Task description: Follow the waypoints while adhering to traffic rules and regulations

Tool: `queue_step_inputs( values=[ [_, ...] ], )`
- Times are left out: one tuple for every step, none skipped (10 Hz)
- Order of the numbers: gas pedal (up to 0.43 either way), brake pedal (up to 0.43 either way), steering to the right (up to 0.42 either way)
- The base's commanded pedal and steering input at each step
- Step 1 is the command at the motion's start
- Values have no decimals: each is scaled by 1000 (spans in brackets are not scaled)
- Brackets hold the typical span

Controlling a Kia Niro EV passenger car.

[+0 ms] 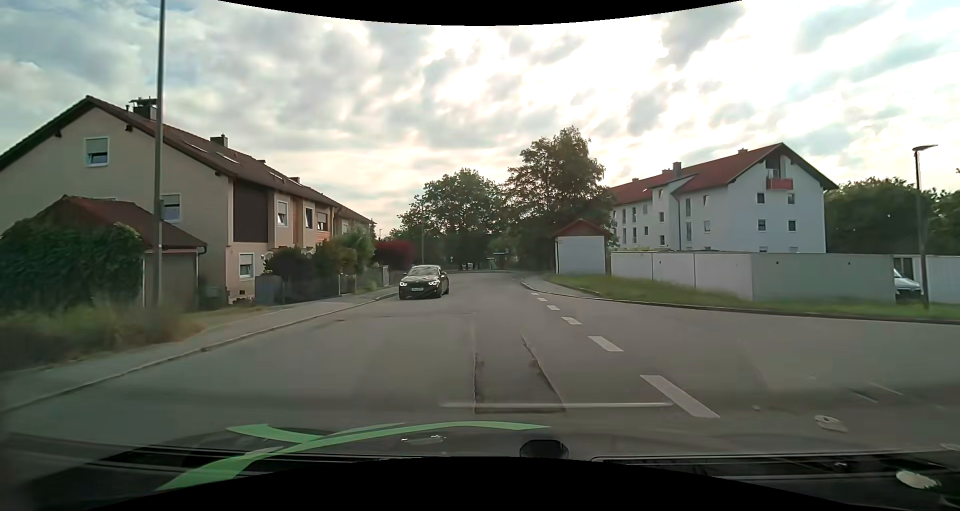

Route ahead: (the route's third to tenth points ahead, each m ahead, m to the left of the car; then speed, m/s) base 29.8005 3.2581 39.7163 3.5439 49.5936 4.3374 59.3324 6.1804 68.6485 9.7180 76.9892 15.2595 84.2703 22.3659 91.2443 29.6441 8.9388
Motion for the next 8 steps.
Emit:
queue_step_inputs(
  values=[
    [118,0,-20],
    [118,0,-20],
    [118,0,-19],
    [118,0,-18],
    [118,0,-18],
    [118,0,-18],
    [118,0,-19],
    [118,0,-20]
  ],
)
